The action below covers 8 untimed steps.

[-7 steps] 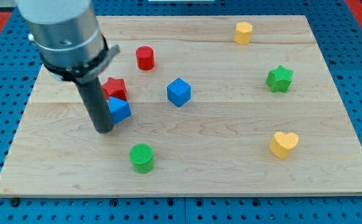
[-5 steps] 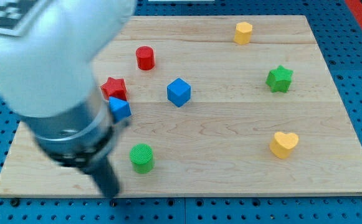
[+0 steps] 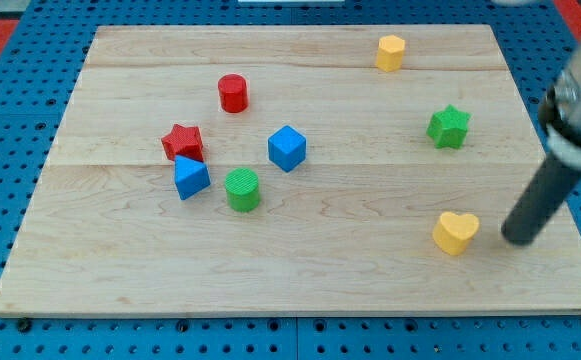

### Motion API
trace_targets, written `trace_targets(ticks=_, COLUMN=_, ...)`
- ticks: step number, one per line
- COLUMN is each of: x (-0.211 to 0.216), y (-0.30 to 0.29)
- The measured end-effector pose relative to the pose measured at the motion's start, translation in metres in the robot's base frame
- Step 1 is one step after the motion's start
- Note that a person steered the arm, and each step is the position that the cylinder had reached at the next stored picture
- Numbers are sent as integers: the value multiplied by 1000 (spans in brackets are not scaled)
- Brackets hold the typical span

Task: Move yellow heart below blue cube

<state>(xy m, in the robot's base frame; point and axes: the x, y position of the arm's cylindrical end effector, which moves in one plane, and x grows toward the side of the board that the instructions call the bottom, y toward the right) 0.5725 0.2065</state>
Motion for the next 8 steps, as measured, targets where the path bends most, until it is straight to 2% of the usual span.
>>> trace_targets(ticks=1, x=-26, y=-84)
trace_targets(ticks=2, x=-63, y=-95)
trace_targets(ticks=3, x=-7, y=-66)
trace_targets(ticks=4, x=-8, y=-22)
trace_targets(ticks=5, x=-71, y=-62)
trace_targets(ticks=6, x=-49, y=-156)
trace_targets(ticks=7, x=-9, y=-96)
trace_targets(ticks=8, x=32, y=-203)
